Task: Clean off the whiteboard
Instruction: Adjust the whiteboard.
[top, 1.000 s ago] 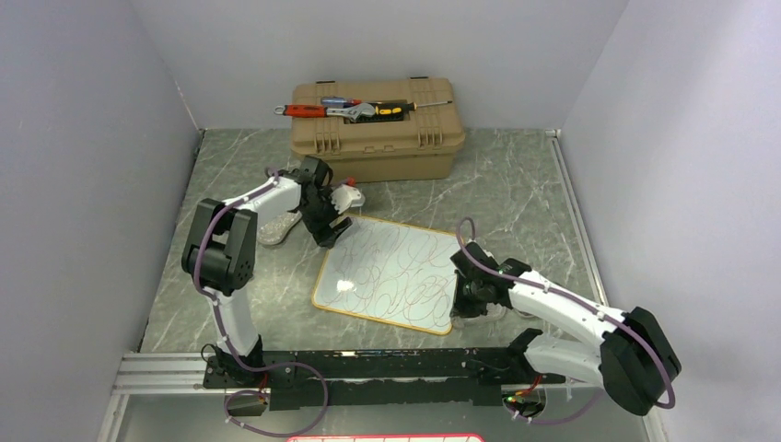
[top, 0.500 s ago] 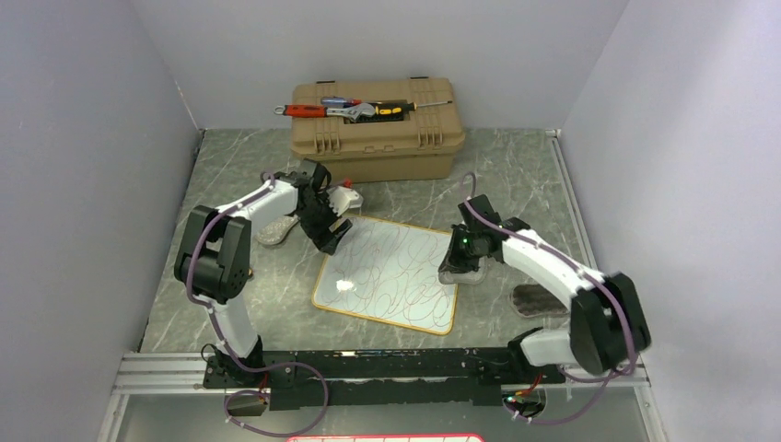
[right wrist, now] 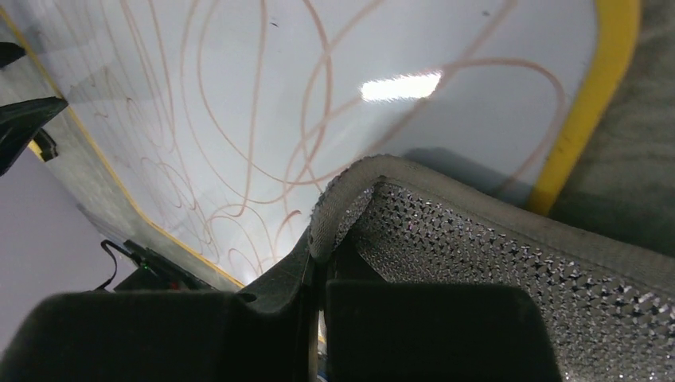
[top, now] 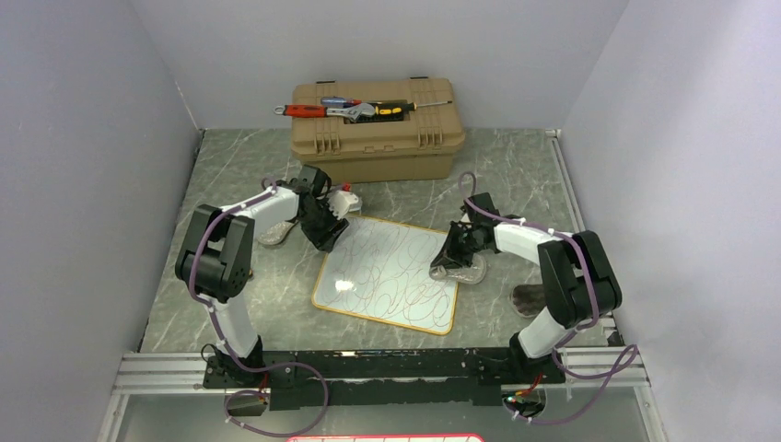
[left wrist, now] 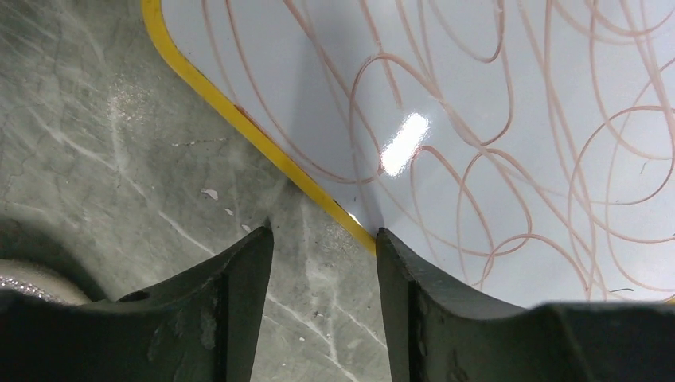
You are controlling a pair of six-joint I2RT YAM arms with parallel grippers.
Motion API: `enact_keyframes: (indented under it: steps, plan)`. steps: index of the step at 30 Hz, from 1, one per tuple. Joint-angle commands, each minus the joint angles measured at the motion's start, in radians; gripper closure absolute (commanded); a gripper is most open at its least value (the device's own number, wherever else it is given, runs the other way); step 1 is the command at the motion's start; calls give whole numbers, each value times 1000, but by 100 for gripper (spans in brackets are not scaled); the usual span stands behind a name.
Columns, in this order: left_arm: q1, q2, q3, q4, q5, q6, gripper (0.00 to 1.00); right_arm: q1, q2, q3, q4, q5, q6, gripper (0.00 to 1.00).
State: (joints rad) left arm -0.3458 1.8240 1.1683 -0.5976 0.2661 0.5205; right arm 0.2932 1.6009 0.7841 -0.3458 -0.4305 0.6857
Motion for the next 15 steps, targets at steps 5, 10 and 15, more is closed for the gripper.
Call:
enact_keyframes:
  steps: [5, 10, 15]
  plan:
    - [-2, 80, -8, 4, 8, 9, 58, 31, 99, -60, 332, -57, 170, 100]
    - [-11, 90, -20, 12, -13, 15, 65, 167, 266, 83, 434, 6, 271, 100]
    - [-25, 79, -42, 42, -63, 5, 74, 257, 400, 290, 279, 58, 221, 100]
